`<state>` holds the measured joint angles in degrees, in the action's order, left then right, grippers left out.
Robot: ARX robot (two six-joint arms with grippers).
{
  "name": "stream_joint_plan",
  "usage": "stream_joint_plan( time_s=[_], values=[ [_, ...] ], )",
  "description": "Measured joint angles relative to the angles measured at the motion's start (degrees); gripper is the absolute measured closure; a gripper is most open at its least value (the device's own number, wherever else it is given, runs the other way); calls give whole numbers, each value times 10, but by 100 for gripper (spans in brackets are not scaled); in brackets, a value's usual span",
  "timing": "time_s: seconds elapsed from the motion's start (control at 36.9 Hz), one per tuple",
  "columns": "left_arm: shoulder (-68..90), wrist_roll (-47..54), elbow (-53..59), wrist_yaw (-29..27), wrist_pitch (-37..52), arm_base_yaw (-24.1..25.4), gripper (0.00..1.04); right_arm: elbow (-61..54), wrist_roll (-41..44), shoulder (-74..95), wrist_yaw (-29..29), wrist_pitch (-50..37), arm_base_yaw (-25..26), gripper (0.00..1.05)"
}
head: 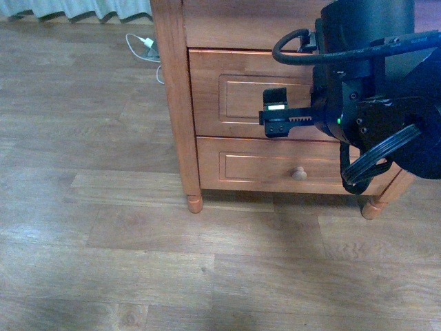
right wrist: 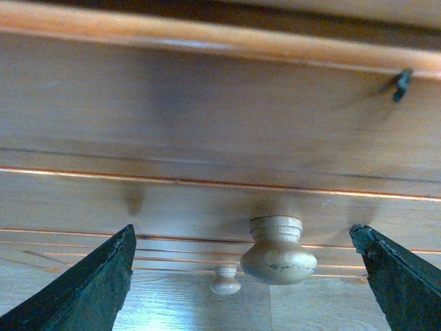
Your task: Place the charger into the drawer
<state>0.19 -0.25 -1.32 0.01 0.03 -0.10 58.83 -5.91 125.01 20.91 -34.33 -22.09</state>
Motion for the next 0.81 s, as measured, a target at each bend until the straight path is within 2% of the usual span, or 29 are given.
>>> stream_joint_plan(
  time_s=[0.08, 0.19, 0.54, 0.81],
  values=[
    [0, 0, 0, 0, 0, 0, 6, 0, 0, 1, 0, 0, 0, 9],
    [0, 0, 0, 0, 0, 0, 6, 0, 1, 1, 5, 0, 2, 29],
    [0, 0, 0, 0, 0, 0, 6, -1, 13, 1, 5, 0, 4, 80],
    [0, 0, 0, 0, 0, 0, 6, -2, 10, -3, -6, 13, 5, 81]
  ],
)
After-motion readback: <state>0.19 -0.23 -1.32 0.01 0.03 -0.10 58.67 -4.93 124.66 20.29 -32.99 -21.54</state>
